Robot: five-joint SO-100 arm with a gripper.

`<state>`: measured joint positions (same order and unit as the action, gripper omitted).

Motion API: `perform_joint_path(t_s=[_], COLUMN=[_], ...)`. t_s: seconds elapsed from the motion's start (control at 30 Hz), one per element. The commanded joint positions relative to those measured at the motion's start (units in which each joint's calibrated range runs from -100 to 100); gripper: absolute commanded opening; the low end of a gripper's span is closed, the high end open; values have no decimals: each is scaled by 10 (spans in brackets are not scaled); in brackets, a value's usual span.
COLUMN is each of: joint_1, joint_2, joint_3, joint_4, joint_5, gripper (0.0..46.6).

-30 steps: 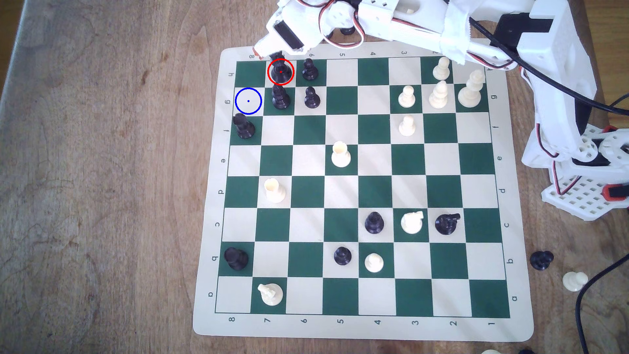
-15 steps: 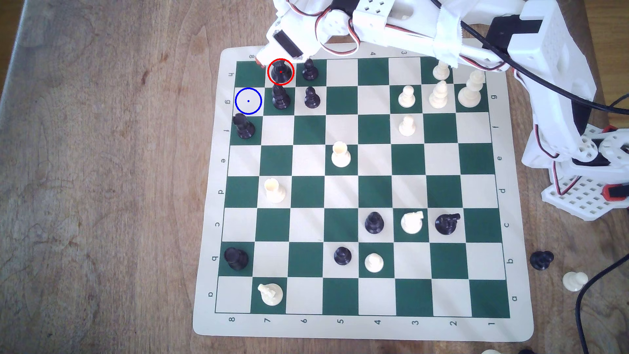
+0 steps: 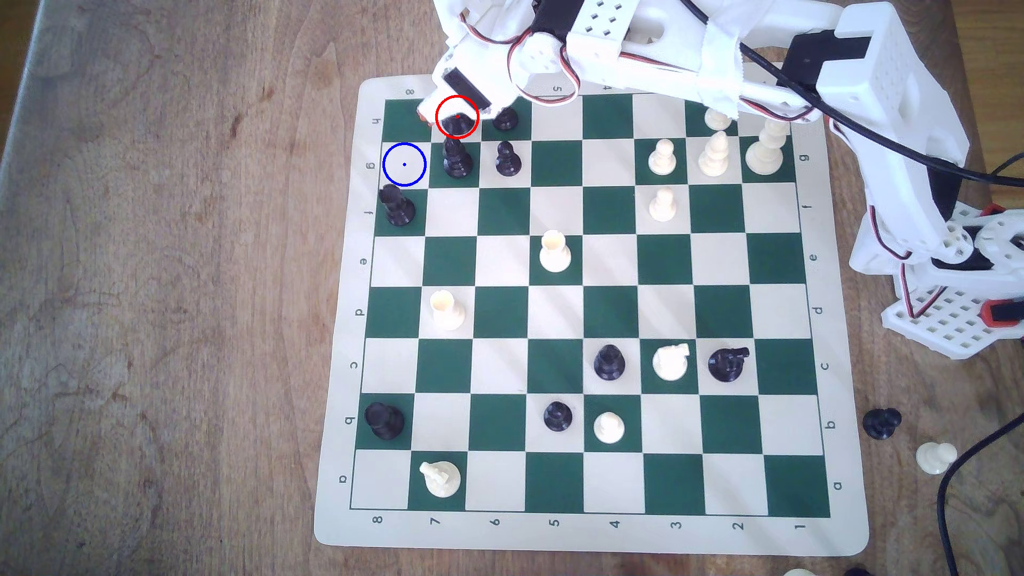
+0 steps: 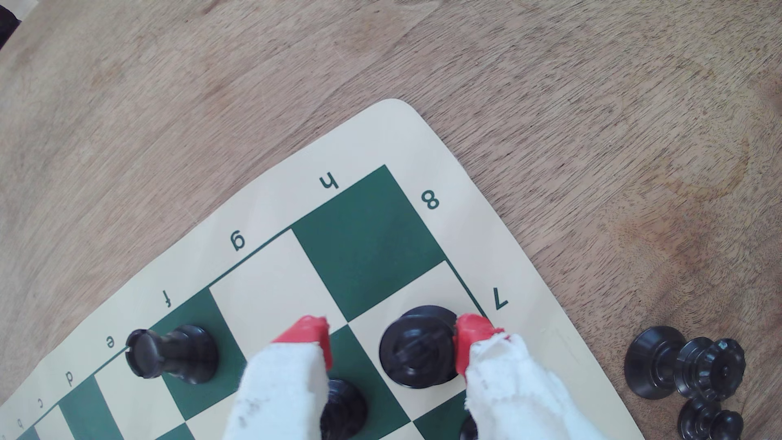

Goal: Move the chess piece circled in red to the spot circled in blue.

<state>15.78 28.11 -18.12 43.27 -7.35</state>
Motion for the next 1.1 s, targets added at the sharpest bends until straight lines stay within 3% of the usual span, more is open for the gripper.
perform_joint_path(t_s=[0.0,0.1,0.3,0.5,1.07], joint_1=[-2,-3,-4,-6,-26], joint_2=[-21,-21,-20,-24,-136], joint_3=[-60,-60,-57,-61,-123], joint_4=[-8,-6,4,10,90], joint_5=[1,3,10,12,11], gripper=[137,120,43,7,3])
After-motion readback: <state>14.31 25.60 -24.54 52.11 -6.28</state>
